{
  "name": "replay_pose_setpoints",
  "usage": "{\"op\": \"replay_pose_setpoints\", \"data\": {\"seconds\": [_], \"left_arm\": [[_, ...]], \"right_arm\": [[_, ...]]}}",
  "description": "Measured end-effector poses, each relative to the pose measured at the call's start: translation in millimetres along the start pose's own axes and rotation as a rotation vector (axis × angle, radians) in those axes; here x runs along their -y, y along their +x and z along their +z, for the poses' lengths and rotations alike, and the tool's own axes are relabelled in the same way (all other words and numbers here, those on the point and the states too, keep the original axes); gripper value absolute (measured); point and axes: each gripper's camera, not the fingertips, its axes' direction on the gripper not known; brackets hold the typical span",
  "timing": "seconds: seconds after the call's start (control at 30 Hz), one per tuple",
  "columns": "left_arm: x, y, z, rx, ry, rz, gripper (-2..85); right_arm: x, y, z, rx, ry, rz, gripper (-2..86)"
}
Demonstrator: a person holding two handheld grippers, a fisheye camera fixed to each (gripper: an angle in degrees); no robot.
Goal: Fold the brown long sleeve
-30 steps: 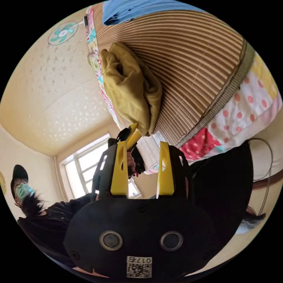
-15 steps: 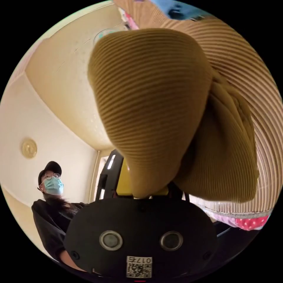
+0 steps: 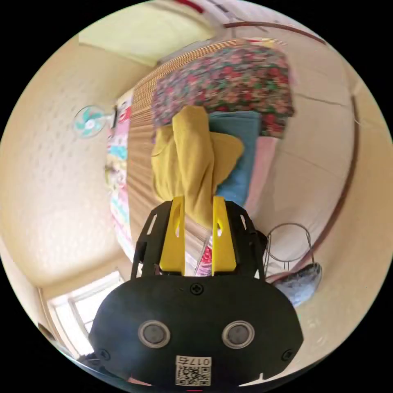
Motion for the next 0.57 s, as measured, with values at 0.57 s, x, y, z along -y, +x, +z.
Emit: {"op": "replay_pose_setpoints", "data": {"seconds": [0.57], "left_arm": [[-113, -218, -260, 0.675, 0.799, -0.627, 15.1]], "right_arm": [[-200, -151, 160, -0.115, -0.310, -0.468, 0.4]]}}
